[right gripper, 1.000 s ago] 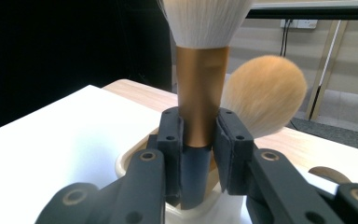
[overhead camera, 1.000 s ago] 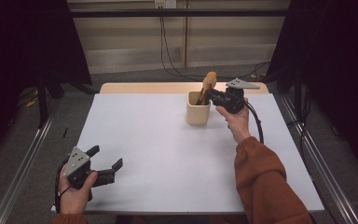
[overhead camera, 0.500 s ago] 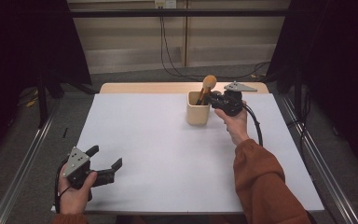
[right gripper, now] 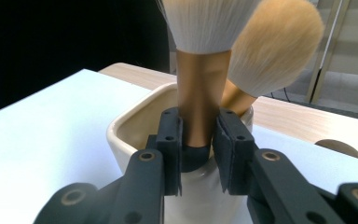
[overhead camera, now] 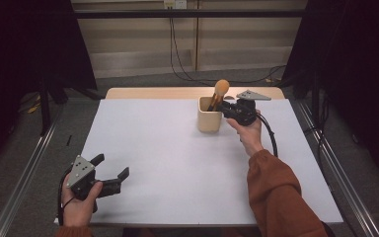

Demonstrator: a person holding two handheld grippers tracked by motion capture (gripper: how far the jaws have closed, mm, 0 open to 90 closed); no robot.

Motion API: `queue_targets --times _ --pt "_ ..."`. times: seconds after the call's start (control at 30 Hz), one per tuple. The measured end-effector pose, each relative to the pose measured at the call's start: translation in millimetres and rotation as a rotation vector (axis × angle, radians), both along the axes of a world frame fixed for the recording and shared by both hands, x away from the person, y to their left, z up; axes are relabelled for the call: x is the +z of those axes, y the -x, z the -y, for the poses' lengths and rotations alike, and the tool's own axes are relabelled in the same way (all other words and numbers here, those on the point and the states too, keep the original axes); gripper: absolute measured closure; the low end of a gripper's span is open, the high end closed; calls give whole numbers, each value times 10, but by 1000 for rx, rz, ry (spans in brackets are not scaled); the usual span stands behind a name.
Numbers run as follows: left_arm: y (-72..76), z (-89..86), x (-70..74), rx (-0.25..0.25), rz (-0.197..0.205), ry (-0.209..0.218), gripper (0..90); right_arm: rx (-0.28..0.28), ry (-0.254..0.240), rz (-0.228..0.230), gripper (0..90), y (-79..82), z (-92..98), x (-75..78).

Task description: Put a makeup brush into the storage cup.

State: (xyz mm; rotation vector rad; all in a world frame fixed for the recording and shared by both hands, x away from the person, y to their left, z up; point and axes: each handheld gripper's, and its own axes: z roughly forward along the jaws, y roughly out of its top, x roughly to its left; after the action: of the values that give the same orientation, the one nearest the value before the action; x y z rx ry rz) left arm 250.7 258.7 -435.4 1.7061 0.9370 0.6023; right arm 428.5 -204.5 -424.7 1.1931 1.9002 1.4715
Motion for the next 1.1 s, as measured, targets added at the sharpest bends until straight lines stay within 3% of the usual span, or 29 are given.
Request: queue_targets --times 0.27,0.47,0.67,0.9,0.97,1.1 --pt "-3 14 -3 2 -4 7 23 -5 1 -2 597 20 41 -6" --pt "-16 16 -1 3 -4 2 23 -13 -16 -13 411 40 82 -41" --pt "-38 32 0 2 -3 10 23 -8 -28 -38 298 70 146 -59" --pt "-62 29 -1 4 3 34 20 12 -63 -15 139 173 263 -24" --pt "-65 33 2 0 6 27 20 8 -79 -19 44 212 289 -27" --pt "-58 43 4 -5 5 25 20 6 -63 -14 38 293 320 -30"
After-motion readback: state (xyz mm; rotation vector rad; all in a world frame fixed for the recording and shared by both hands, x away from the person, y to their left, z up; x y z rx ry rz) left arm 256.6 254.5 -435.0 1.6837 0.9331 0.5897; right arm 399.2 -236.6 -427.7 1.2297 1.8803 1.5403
